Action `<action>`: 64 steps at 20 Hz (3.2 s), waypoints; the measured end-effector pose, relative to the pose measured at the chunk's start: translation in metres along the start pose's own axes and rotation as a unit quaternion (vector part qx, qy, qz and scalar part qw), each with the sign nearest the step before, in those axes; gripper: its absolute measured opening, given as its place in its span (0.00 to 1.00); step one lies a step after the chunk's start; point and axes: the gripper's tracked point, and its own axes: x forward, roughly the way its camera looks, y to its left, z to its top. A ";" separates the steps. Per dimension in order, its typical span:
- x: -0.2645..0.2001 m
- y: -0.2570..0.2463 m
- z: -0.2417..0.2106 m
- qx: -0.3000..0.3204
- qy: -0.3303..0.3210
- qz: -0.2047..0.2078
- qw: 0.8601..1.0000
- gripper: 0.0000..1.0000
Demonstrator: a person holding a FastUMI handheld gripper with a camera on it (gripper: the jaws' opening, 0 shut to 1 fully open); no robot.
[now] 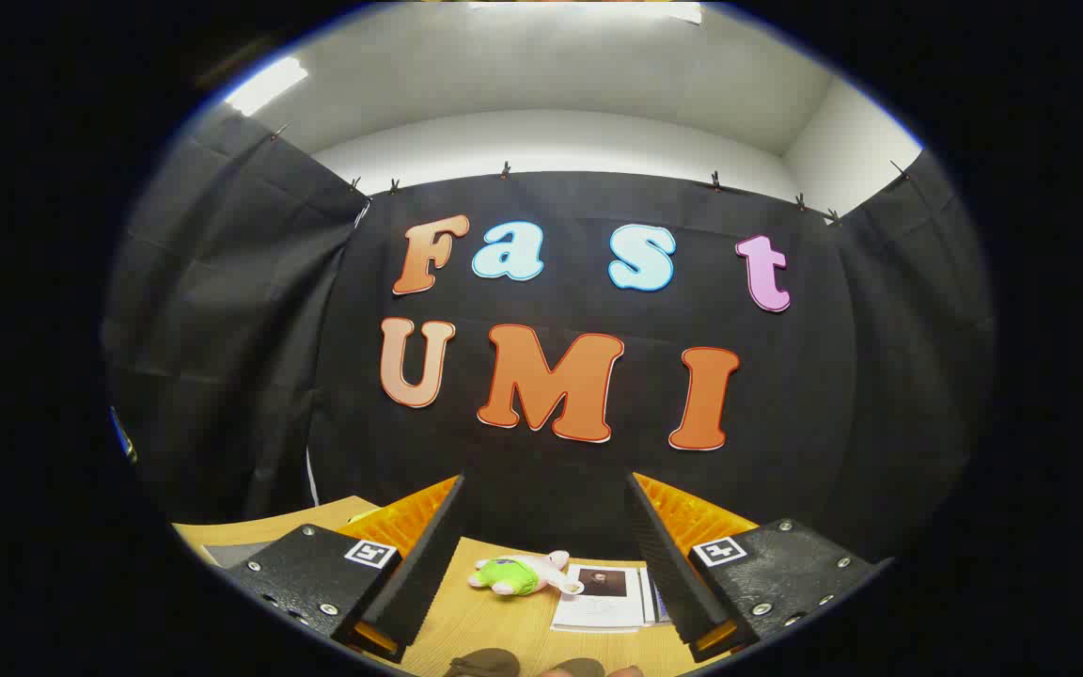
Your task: Open the storage box then place both shoes into the box .Put the left shoe in first, then the right shoe, with the right side of both shoes facing outward in a uniform manner.
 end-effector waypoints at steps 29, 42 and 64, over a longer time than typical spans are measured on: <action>-0.011 0.043 -0.057 0.099 0.113 0.090 0.985 0.99; -0.043 0.152 -0.194 0.253 0.355 0.192 0.879 0.99; -0.072 0.259 -0.279 0.472 0.540 0.240 0.654 0.95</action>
